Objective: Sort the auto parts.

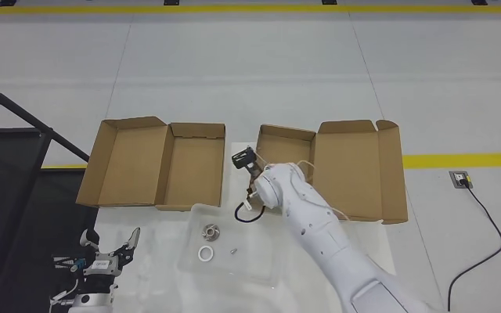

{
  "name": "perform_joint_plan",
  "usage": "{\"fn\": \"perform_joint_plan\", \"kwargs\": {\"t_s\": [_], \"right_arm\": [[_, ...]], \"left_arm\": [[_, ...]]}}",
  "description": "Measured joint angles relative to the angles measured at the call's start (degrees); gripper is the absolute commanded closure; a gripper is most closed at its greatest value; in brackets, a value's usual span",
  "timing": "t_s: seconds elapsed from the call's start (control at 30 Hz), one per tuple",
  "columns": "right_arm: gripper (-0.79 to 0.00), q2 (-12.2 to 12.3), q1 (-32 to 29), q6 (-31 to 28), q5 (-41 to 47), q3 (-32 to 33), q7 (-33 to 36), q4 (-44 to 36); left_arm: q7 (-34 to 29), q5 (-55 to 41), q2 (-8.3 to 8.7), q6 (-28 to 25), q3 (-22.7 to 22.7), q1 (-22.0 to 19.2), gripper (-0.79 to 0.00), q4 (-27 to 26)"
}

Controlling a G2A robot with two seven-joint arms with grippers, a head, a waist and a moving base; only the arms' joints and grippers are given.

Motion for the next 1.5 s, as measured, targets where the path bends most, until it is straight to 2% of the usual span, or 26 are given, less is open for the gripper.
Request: {"fn": "perform_joint_plan", "kwargs": {"t_s": [0.17,0.3,0.37,0.47,0.6,0.87,1.23,1.5], "right_arm": [[-0.222,3.25,-10.66,-4.23,-3.91,4.13,6.92,-21.78],[-0.277,5.37,-20.09,-13.50,-4.05,6.63,11.77,-38.55],[-0.299,6.14,-24.04,-18.92,-4.12,6.43,14.55,-44.56],[-0.302,6.61,-26.99,-23.93,-5.58,4.01,17.64,-47.84],[-0.286,6.49,-27.73,-27.32,-8.01,-1.03,18.12,-46.14],[-0.249,4.44,-23.04,-26.90,-9.12,-9.58,15.39,-33.88],[-0.256,0.99,-15.73,-25.29,-6.32,-15.28,12.29,-17.63],[-0.231,-1.20,-12.34,-24.54,-5.31,-17.77,10.32,-10.19]], "left_arm": [[0.00,0.00,0.00,0.00,0.00,0.00,-0.785,0.00],[0.00,0.00,0.00,0.00,0.00,0.00,-0.785,0.00],[0.00,0.00,0.00,0.00,0.00,0.00,-0.785,0.00],[0.00,0.00,0.00,0.00,0.00,0.00,-0.785,0.00],[0.00,0.00,0.00,0.00,0.00,0.00,-0.785,0.00],[0.00,0.00,0.00,0.00,0.00,0.00,-0.785,0.00],[0.00,0.00,0.00,0.00,0.00,0.00,-0.785,0.00],[0.00,0.00,0.00,0.00,0.00,0.00,-0.785,0.00]]}}
